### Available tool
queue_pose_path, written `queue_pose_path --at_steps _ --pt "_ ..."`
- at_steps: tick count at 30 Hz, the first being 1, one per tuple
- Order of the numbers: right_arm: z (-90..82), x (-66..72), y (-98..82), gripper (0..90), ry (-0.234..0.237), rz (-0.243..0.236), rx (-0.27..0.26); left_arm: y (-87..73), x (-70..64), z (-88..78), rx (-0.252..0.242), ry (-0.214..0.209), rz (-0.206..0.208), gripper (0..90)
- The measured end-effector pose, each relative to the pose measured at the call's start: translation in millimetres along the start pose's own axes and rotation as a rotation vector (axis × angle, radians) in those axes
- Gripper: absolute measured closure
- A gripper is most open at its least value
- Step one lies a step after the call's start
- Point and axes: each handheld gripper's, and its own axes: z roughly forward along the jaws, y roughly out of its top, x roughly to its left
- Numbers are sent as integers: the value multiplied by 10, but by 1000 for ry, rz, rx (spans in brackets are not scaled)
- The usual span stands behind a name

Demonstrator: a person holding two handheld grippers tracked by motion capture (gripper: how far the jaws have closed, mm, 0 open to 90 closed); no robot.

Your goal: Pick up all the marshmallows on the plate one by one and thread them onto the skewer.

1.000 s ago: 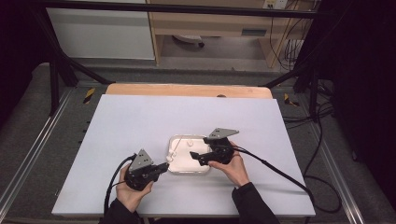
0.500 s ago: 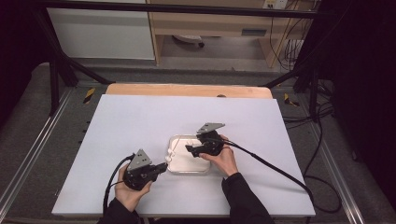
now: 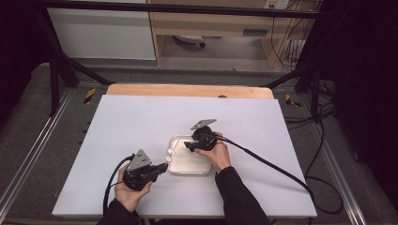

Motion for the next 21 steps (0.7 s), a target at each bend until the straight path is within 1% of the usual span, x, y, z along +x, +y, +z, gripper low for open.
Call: queue_pose_path --at_steps 2,6,9,14,16,21 --pt "16 -5 -2 554 -6 -1 15 2 -3 2 -1 0 0 890" --pt "41 -12 -13 575 -12 -11 27 0 4 1 -1 -1 -1 890" --pt "58 -11 -27 620 -21 -21 38 0 0 1 0 0 0 890" --pt "66 -11 -31 711 -28 -4 23 -1 -4 0 -1 -1 -2 890" --pt "67 -17 -29 727 -29 11 23 0 2 -2 0 -2 -1 890" --pt "61 -23 -27 752 -25 15 22 0 -2 1 -1 -2 0 890"
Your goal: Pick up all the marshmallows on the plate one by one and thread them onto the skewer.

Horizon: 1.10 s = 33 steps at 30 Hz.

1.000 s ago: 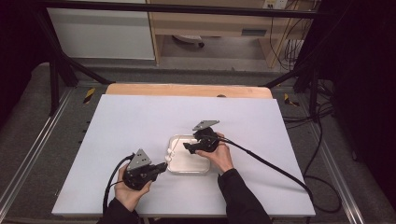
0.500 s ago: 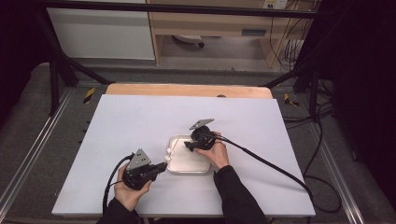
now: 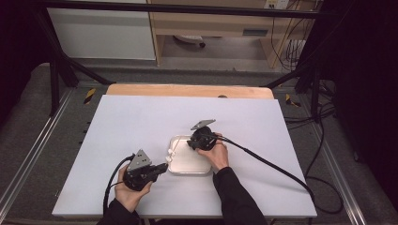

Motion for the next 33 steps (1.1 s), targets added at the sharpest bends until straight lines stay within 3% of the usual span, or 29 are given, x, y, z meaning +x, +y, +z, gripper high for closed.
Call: queue_pose_path --at_steps 10,19,33 --pt "-196 38 51 776 27 -22 -14 -1 -13 17 5 -5 6 890" --pt "-536 85 83 784 84 -16 -91 3 -26 18 4 -8 9 890" --pt "-1116 87 -66 797 186 12 -199 16 -93 48 11 -28 30 890"
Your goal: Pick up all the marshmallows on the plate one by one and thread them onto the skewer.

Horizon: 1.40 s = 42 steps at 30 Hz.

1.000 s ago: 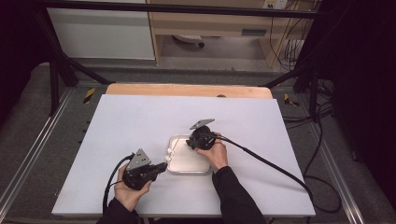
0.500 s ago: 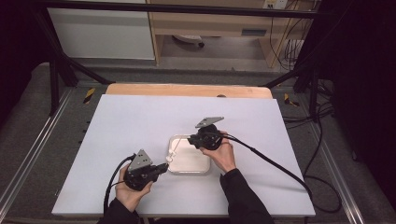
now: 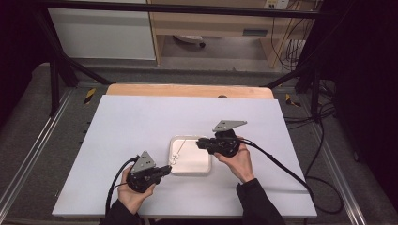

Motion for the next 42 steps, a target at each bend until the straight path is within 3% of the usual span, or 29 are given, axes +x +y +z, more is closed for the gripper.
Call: queue_pose_path --at_steps 9,16,25,31,42 --pt "-344 23 -7 798 38 23 -85 22 -81 31 6 -19 29 890" --pt "-447 28 -1 800 42 31 -114 29 -101 37 9 -22 35 890" --pt "-577 31 63 804 79 56 -186 39 -141 55 10 -29 46 890" --pt "-568 64 112 804 117 65 -210 45 -169 63 12 -35 60 890" --pt "-389 103 104 805 167 81 -199 42 -188 81 19 -37 74 890"
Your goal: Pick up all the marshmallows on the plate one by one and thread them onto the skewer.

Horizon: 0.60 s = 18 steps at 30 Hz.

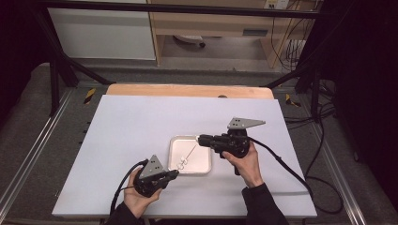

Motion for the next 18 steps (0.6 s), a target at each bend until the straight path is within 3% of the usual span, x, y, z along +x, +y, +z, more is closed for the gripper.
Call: queue_pose_path --at_steps 18 --pt "72 -10 -37 808 23 14 19 -1 1 -1 4 2 2 891"
